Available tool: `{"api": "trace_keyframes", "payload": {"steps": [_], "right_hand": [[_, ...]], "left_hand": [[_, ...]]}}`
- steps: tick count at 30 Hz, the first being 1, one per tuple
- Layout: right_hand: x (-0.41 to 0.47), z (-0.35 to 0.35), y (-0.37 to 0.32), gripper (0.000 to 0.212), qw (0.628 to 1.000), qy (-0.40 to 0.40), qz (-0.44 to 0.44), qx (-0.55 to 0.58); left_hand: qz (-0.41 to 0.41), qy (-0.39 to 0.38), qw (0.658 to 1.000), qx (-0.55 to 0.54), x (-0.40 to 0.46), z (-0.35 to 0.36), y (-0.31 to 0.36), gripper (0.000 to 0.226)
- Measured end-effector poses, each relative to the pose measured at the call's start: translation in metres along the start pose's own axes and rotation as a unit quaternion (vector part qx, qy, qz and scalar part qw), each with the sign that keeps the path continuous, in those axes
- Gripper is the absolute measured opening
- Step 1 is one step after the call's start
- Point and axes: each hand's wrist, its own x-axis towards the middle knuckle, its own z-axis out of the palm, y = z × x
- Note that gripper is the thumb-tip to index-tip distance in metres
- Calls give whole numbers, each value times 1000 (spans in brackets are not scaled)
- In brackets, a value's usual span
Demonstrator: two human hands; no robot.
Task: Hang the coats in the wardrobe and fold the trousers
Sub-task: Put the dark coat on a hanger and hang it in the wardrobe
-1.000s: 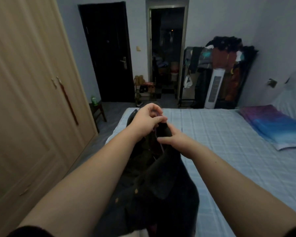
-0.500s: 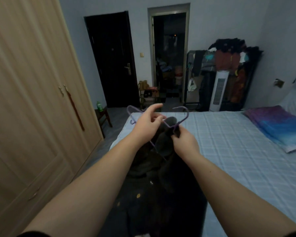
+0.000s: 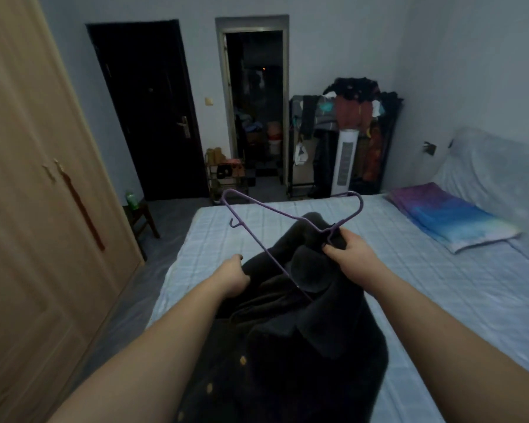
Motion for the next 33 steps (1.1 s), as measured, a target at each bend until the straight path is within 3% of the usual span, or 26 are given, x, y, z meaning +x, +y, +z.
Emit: {"api": "trace_keyframes", "payload": {"steps": [6, 10, 14, 17, 19, 22, 27, 33], "right_hand": [[-34, -22, 17, 22, 999, 4, 36, 20], [-53, -39, 30, 25, 997, 29, 74, 21], [-65, -49, 35, 23, 995, 49, 85, -8], [-66, -58, 33, 15, 993, 57, 99, -19], [-66, -62, 28, 11, 993, 62, 100, -26], [-63, -67, 22, 26, 990, 83, 103, -56], [-51, -74, 3, 27, 990, 73, 70, -97], [-25, -82, -52, 28, 987, 3, 26, -156]], "left_hand": [[83, -46, 995, -25, 30, 48, -17, 89], [115, -114, 986, -36, 40, 83, -6, 77], [143, -102, 980, 92, 51, 116, 4, 54], [156, -56, 986, -32, 47, 121, 15, 36], [145, -4, 980, -135, 45, 107, 20, 26], [149, 73, 967, -195, 40, 65, 17, 16], [172, 128, 955, -205, 30, -10, 8, 7], [197, 182, 944, -191, 16, -102, 13, 9]]}}
